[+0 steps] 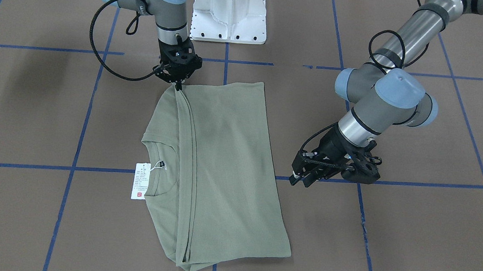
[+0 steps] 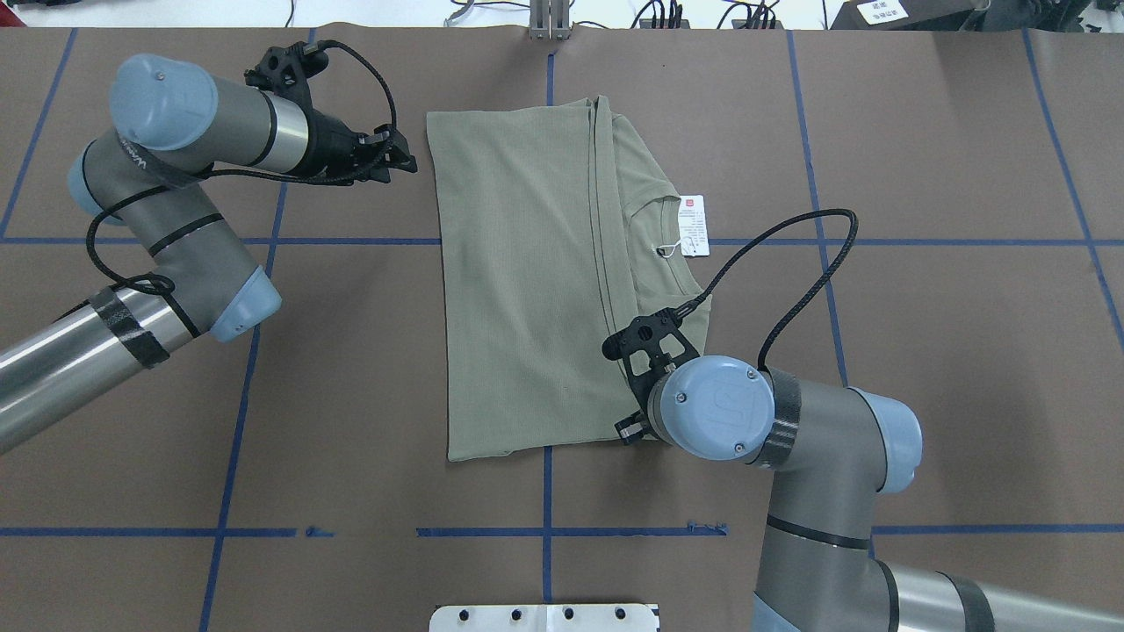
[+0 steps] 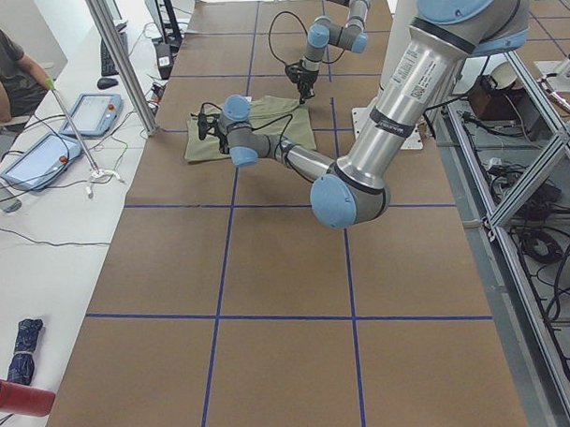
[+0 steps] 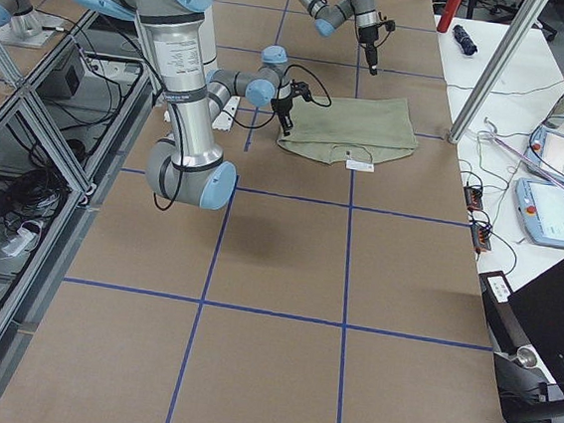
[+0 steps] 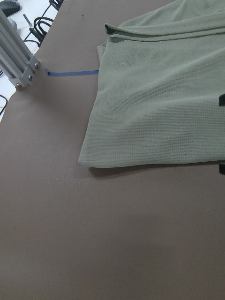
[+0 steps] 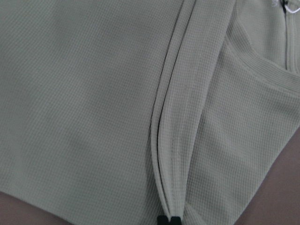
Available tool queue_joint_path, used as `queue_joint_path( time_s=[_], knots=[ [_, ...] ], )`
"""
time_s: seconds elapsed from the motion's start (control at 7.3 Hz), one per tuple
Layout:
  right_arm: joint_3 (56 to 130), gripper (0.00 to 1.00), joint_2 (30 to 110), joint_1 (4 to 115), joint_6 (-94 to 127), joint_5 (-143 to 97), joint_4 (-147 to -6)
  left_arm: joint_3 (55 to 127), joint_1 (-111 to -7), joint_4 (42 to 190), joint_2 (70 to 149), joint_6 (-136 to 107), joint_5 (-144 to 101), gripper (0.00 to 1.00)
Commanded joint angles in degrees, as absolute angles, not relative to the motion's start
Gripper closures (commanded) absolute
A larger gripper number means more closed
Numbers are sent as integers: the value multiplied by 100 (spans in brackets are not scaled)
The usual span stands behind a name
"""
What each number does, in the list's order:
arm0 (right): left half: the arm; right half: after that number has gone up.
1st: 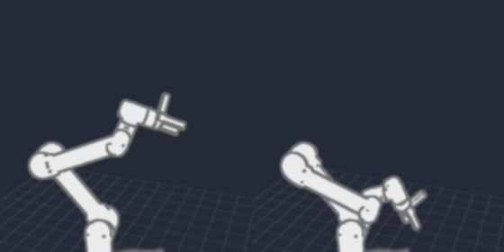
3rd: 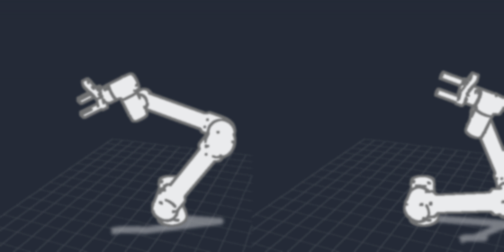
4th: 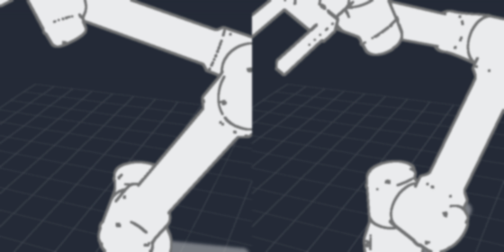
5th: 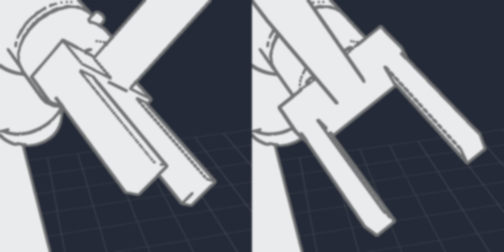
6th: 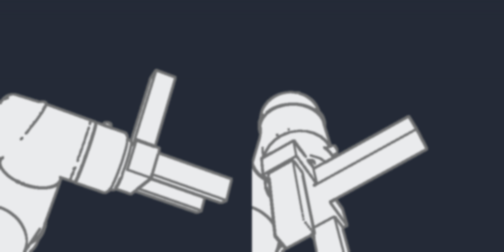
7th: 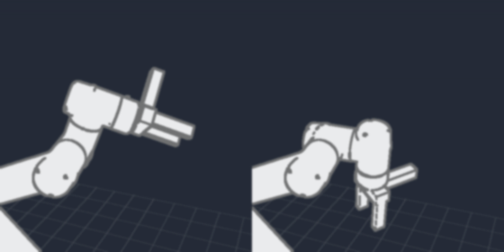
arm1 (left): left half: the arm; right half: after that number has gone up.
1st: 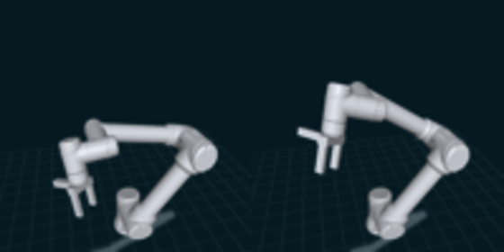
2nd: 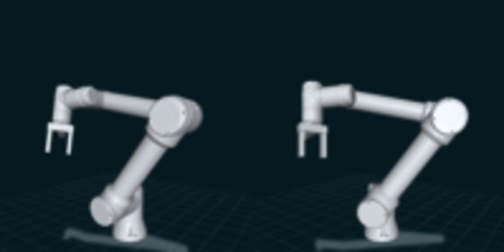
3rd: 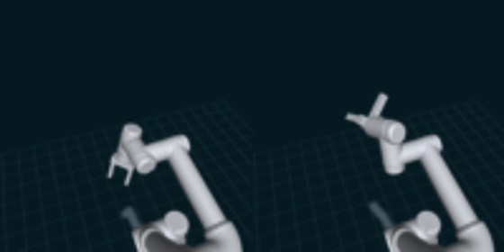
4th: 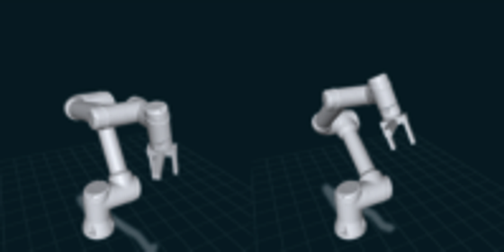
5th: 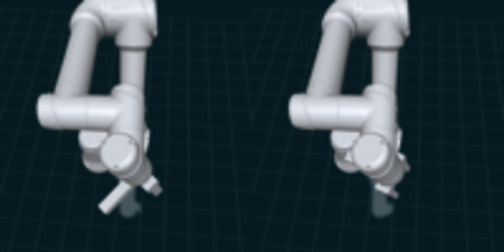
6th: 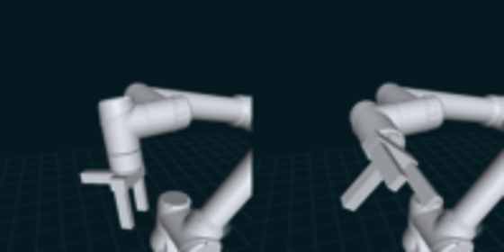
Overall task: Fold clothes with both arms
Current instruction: 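Release the shirt and move the right gripper to the near corner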
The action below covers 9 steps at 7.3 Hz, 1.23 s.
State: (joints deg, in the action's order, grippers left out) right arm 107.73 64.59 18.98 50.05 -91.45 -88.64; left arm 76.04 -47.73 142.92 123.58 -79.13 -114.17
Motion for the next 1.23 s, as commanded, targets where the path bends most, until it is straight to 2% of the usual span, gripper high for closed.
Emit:
queue_joint_path(
  time_s=[0.0,0.27,0.41,0.68,0.82,0.96,1.1],
  knots=[
    [10968,100,6530,2257,4703,-9551,-8859,7655,-4764,14291,12357,-8033,-11417,49],
    [11206,100,7012,2024,5373,-9457,-8851,7655,-4755,14291,12366,-8104,-11417,49],
    [11163,100,7031,1691,5901,-9248,-8851,7647,-4755,14291,12366,-8104,-11408,49],
    [11180,100,7162,1714,5862,-9290,-8842,7655,-4755,14291,12384,-8104,-11408,49],
    [11275,90,7154,1740,5854,-9316,-8842,7655,-4755,14291,12384,-8112,-11408,49],
    [11294,1,7111,1810,5888,-9308,-8842,7655,-4755,14291,12384,-8112,-11400,49],
    [11303,0,7093,1854,5889,-9308,-8842,7655,-4755,14291,12384,-8112,-11399,49]
  ],
)
